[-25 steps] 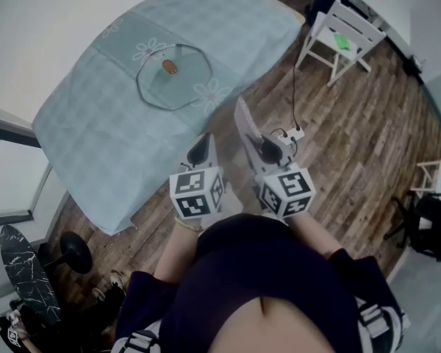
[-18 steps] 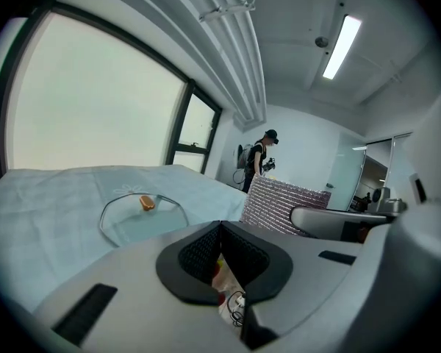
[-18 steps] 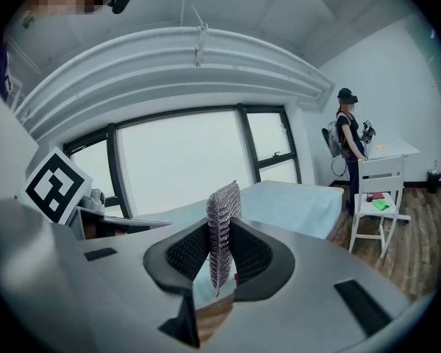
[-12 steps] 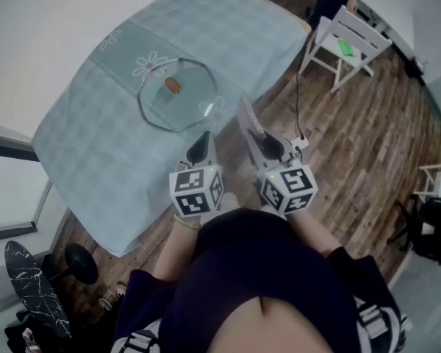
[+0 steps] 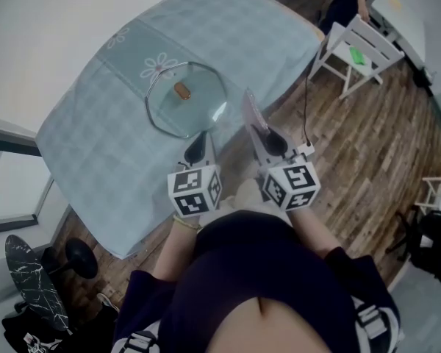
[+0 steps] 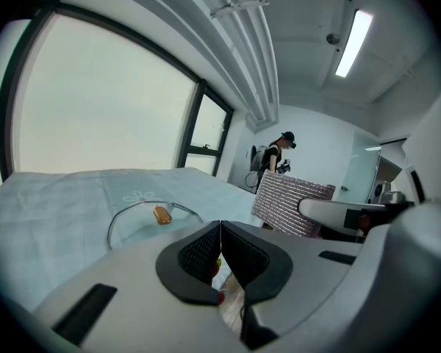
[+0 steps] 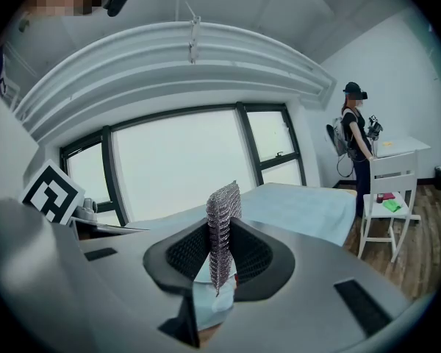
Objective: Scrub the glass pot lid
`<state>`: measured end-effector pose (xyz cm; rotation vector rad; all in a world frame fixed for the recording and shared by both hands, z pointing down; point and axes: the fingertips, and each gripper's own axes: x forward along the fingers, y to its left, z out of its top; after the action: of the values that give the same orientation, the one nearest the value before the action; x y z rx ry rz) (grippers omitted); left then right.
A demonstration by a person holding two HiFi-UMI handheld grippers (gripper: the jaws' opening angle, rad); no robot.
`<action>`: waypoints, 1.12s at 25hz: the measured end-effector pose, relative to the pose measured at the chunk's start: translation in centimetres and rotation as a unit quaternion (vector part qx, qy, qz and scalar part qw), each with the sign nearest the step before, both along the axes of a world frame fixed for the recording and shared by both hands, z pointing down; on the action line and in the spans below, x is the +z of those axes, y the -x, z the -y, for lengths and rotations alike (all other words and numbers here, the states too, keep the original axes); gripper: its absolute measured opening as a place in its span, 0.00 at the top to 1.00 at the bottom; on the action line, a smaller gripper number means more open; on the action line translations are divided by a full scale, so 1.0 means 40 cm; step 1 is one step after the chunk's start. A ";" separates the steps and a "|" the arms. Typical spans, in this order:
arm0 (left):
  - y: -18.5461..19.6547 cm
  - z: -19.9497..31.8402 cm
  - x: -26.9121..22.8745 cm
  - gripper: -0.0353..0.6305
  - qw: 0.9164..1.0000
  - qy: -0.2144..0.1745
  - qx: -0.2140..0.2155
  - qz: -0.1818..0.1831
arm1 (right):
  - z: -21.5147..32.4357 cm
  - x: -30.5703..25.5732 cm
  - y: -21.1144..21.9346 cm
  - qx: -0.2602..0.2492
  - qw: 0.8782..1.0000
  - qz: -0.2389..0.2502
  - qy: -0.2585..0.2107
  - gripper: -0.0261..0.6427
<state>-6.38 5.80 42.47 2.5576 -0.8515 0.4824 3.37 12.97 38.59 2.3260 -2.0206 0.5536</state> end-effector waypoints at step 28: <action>0.019 0.310 0.046 0.94 0.982 0.030 -0.186 0.009 | 0.432 0.028 -0.050 -0.188 0.981 -0.022 0.031 0.84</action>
<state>-7.12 -6.62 44.32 2.2667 -1.2666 0.4078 5.38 -4.29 39.69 1.8328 -2.3029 0.5284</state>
